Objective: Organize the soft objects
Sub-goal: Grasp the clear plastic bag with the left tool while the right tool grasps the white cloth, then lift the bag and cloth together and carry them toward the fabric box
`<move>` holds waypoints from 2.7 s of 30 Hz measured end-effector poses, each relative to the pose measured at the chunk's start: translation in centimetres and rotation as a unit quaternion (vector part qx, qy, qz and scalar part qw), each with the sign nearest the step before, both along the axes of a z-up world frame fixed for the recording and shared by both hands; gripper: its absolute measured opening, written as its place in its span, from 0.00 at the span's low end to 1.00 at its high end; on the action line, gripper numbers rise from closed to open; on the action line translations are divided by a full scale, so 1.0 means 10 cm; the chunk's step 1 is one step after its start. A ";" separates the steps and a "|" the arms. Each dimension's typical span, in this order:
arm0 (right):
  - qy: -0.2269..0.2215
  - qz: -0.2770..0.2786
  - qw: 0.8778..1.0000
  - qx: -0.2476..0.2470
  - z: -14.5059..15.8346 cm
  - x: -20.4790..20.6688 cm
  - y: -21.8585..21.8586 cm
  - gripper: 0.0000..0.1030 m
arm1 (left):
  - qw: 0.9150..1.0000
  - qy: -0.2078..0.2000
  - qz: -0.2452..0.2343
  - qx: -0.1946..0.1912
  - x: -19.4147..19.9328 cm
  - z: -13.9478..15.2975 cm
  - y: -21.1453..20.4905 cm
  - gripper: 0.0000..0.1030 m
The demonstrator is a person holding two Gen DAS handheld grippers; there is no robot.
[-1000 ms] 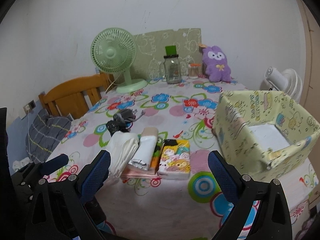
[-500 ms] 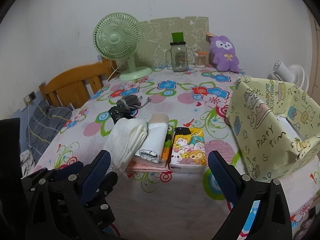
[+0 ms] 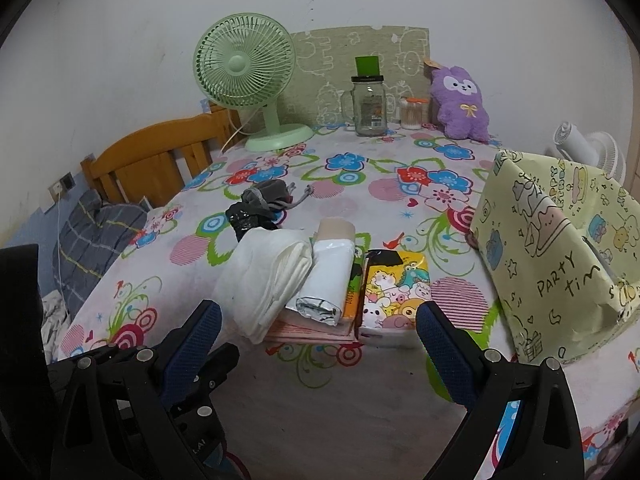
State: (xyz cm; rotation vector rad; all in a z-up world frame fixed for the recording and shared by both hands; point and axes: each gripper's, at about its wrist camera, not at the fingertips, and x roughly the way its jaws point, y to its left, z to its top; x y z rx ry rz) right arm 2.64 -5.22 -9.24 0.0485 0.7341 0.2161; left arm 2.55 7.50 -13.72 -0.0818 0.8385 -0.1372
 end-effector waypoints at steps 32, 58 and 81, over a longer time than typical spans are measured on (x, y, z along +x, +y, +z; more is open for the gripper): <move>0.028 0.025 0.999 -0.003 -0.02 0.54 0.26 0.49 | 1.000 0.008 0.005 0.017 0.54 0.07 0.09 0.21; 0.018 0.040 0.999 0.017 0.32 0.40 0.20 0.17 | 0.999 -0.028 0.011 0.029 0.38 0.44 -0.09 0.21; -0.024 0.020 0.999 0.013 0.88 0.30 -0.23 0.17 | 0.996 -0.077 0.018 0.039 0.25 0.99 -0.48 0.21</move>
